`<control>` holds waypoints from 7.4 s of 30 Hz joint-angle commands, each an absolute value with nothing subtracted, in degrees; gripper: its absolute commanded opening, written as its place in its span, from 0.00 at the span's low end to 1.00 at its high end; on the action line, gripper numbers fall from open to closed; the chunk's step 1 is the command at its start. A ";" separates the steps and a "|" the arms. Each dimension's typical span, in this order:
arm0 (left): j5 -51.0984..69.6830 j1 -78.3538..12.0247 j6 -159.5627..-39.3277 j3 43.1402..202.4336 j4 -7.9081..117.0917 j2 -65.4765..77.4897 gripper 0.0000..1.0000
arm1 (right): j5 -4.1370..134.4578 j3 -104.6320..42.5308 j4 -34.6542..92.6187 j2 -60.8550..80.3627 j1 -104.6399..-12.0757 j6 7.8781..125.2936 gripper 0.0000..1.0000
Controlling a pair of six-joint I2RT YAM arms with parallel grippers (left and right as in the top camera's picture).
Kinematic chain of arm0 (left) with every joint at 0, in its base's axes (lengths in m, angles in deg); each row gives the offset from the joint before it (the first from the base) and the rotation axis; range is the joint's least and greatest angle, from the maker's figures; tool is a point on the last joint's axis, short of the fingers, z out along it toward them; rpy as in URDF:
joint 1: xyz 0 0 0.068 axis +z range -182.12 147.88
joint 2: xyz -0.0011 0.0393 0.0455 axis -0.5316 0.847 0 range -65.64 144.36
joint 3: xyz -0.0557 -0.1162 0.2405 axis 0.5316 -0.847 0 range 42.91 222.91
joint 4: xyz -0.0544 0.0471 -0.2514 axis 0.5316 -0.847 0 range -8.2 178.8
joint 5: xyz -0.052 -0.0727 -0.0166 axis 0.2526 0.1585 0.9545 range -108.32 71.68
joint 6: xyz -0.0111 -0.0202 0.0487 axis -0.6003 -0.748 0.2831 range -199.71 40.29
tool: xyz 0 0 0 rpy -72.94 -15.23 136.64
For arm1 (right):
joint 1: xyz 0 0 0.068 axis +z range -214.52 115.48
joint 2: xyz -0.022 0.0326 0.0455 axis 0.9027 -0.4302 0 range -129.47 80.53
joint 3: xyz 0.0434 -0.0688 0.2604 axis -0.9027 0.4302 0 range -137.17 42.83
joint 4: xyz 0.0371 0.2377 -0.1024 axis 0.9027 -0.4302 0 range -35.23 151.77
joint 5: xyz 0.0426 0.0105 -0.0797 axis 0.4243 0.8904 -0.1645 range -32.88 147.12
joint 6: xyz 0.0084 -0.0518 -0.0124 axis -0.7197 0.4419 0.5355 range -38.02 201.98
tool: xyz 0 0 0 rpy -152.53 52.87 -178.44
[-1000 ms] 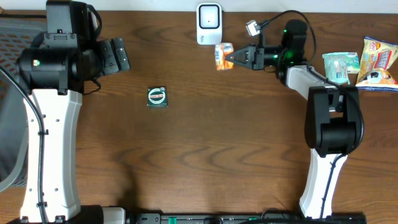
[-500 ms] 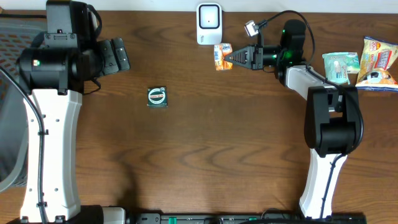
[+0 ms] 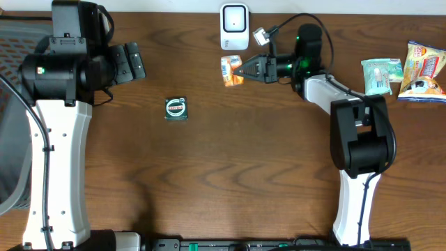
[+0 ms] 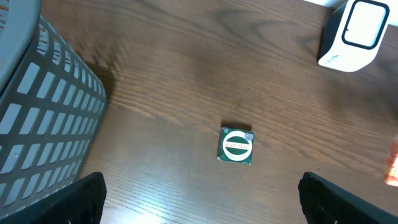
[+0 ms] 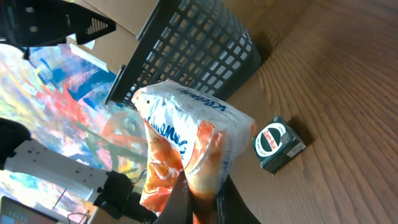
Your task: Scan the item barcode
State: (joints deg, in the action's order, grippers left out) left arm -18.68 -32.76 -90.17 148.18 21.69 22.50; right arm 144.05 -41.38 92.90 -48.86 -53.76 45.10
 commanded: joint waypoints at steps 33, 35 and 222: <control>-18.99 -32.78 -90.01 148.14 21.53 22.78 0.97 | 92.67 -42.38 53.82 -38.54 -51.42 65.49 0.02; -18.99 -32.78 -90.01 148.14 21.53 22.78 0.98 | 82.61 -43.10 47.24 -35.83 -50.92 70.24 0.01; -18.99 -32.78 -90.01 148.14 21.53 22.78 0.98 | 44.56 -80.65 8.93 -63.91 -19.99 50.19 0.72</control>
